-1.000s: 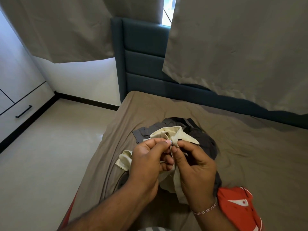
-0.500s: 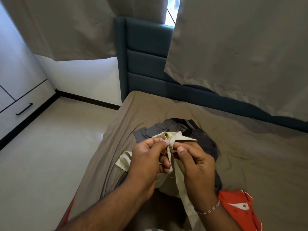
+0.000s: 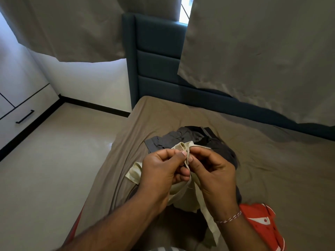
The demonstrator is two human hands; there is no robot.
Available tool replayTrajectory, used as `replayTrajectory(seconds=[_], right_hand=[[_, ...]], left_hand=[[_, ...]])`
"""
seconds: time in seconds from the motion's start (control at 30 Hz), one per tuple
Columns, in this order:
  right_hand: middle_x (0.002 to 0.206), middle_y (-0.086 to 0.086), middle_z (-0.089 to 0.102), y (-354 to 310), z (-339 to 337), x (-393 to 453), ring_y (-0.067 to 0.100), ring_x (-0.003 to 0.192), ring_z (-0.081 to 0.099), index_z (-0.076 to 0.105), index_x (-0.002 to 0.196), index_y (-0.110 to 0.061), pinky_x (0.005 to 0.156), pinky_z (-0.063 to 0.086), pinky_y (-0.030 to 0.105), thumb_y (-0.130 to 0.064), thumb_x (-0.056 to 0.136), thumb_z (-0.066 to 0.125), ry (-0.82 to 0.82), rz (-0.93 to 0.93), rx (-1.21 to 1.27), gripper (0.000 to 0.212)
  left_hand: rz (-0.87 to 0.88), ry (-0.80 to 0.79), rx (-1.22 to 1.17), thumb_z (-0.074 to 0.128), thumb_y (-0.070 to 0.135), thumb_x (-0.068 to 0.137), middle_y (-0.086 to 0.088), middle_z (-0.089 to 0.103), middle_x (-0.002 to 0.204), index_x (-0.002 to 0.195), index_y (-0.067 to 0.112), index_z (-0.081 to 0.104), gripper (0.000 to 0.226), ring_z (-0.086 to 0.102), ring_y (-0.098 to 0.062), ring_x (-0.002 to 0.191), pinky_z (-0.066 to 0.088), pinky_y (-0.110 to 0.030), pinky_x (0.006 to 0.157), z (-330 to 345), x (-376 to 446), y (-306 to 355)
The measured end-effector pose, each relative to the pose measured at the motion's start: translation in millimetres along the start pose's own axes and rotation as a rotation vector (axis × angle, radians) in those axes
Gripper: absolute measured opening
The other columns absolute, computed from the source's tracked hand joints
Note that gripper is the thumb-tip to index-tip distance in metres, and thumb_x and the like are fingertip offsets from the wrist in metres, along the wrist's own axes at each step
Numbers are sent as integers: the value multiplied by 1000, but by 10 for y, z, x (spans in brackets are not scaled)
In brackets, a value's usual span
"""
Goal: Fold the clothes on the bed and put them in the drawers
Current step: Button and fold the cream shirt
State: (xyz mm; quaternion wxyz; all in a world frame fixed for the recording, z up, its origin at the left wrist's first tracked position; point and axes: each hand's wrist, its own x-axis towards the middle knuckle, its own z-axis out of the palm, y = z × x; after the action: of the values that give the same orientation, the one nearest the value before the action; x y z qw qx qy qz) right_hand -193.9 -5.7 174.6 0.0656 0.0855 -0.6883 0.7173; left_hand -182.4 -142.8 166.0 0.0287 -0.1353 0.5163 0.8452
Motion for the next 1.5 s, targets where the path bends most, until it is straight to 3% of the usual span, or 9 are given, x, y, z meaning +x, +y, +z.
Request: replayTrajectory(seconds=[0.3, 0.6, 0.73, 0.8, 0.93, 1.17, 1.27, 1.37, 1.5], right_hand=[[105, -6, 75, 33, -43, 18, 14, 103, 72, 77, 109, -23, 83, 58, 21, -10, 90, 74, -29, -48, -214, 24], [94, -13, 76, -3, 7, 28, 9, 90, 74, 77, 100, -30, 74, 60, 20, -17, 87, 77, 4, -150, -350, 18], [87, -17, 74, 23, 8, 75, 4, 82, 73, 77, 97, -22, 68, 57, 14, -13, 87, 78, 30, -247, -479, 13], [81, -16, 73, 44, 33, 90, 5, 77, 72, 76, 92, -24, 65, 57, 14, -17, 86, 76, 58, -175, -433, 9], [82, 0, 74, 114, 54, 125, 22, 76, 73, 73, 84, -30, 64, 65, 44, -29, 85, 72, 9, 136, -201, 2], [99, -7, 70, 245, -68, 94, 16, 87, 68, 70, 106, -32, 73, 58, 24, -8, 89, 77, -209, 77, -233, 30], [97, -10, 74, 304, -46, 113, 14, 91, 72, 72, 102, -32, 76, 60, 27, -12, 90, 78, -201, 83, -324, 24], [98, -11, 76, 320, -51, 144, 13, 95, 73, 76, 105, -29, 80, 60, 27, -16, 94, 73, -149, 76, -303, 17], [103, 0, 79, 341, -74, 154, 18, 101, 74, 80, 108, -22, 87, 61, 41, -30, 95, 68, -61, 192, -124, 19]], left_hand=[[109, -7, 204, 78, 32, 89, -13, 77, 84, 92, 20, 80, 13, 75, -24, 71, 62, -34, 62, 12, -46, 6], [107, 43, 212, 63, 15, 100, -24, 66, 75, 87, 15, 77, 19, 58, -18, 59, 53, -29, 56, 45, 21, 2], [196, 60, 249, 64, 13, 100, -15, 69, 79, 90, 10, 73, 14, 67, -23, 72, 60, -37, 69, 87, 16, -40], [265, 70, 303, 66, 11, 99, -7, 73, 85, 90, 9, 72, 11, 73, -19, 83, 63, -35, 73, 89, 5, -49], [391, 102, 386, 69, 7, 96, -1, 71, 84, 87, 12, 70, 11, 71, -18, 83, 58, -25, 69, 75, 6, -67], [267, 158, 239, 71, 7, 94, -8, 72, 79, 80, 14, 72, 15, 73, -25, 76, 65, -39, 69, -4, 123, -28], [226, 186, 207, 72, 9, 94, -10, 72, 79, 79, 15, 72, 16, 71, -24, 75, 64, -43, 71, -19, 184, -42], [230, 106, 190, 72, 19, 95, -8, 74, 86, 87, 16, 74, 8, 73, -22, 84, 62, -34, 74, -24, 223, -56], [327, -1, 392, 73, 36, 88, 3, 72, 101, 102, 30, 73, 16, 70, -16, 98, 59, -26, 81, -39, 235, -132]])
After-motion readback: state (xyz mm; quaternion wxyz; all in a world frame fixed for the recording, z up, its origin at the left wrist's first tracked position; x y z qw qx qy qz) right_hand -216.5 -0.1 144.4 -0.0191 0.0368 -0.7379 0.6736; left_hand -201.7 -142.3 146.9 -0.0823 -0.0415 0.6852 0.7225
